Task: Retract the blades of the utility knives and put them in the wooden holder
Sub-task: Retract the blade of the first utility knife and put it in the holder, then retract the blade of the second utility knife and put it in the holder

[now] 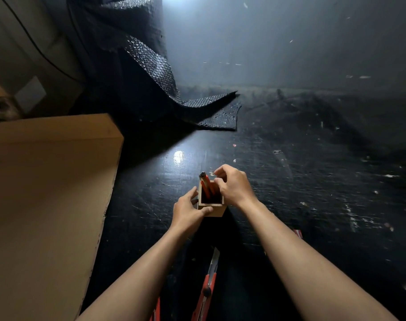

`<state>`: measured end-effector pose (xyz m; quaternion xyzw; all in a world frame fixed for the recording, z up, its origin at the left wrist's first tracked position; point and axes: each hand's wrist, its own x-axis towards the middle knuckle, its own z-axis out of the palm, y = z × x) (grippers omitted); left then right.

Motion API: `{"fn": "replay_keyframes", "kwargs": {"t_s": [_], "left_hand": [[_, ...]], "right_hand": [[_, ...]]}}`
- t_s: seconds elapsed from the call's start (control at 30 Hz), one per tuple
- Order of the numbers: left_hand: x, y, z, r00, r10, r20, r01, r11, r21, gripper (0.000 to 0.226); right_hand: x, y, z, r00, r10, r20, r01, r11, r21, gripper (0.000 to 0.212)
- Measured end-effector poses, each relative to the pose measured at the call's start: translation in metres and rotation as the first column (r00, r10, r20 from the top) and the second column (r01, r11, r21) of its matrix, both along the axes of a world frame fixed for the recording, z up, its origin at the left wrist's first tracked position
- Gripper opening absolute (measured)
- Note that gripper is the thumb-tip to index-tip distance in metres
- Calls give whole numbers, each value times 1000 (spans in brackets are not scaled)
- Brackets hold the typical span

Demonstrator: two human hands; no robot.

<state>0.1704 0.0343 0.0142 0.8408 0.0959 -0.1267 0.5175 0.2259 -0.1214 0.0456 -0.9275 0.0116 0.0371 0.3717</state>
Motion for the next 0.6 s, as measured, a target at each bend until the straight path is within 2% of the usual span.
{"fn": "replay_keyframes", "kwargs": {"t_s": [0.1,0.23,0.4,0.6], "left_hand": [[-12,5,6,999,42,-17,-41,998,47,87],[-44,16,14,998,61,32,-64,993,102,76],[-99,26,4,1000,-8,0,7,987,160,45],[-159,22,-23,988,-111,-105,130,972,194,35]], "right_hand": [[-12,-9,13,999,-1,33,1,1000,-16,16],[-43,-18,30,998,-35,52,37,999,-29,13],[-107,-18,18,993,-23,-115,20,999,-26,15],[-199,9,-39,913,-79,-400,81,997,-11,21]]}}
